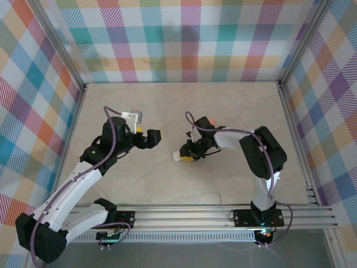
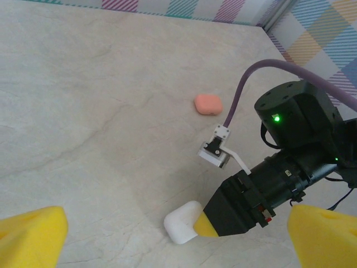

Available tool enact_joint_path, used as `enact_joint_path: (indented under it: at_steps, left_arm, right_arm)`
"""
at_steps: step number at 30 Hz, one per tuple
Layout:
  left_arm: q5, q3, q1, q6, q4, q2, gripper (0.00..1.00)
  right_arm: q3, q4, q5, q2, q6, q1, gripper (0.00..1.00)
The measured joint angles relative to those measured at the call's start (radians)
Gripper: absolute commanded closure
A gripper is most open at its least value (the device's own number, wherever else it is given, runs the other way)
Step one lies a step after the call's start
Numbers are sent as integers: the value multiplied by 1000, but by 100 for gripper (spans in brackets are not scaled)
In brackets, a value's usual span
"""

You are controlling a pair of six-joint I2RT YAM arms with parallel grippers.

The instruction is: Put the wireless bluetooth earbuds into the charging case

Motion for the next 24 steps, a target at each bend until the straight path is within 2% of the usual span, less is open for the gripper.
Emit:
enact_joint_path:
  at_steps: [4,8,13,16,24]
  left_arm:
    - [-1,0,9,0,0,0,0]
    - [-2,0,22,0,0,2,0]
    - [-18,1,46,6,-1,25,0]
    - [-43,3,69,11,-6,40,0]
    - [-95,38,203,71,12,146,0]
  right_arm:
    - [7,-22,38,0,6,0,53]
    - [8,-60,94,-16,5,0,48]
    - [25,-133,177,-103,-6,-2,43]
    - [56,-167,240,-176,-30,-11,36]
    - [97,-151,534,-417,-163,-76,3]
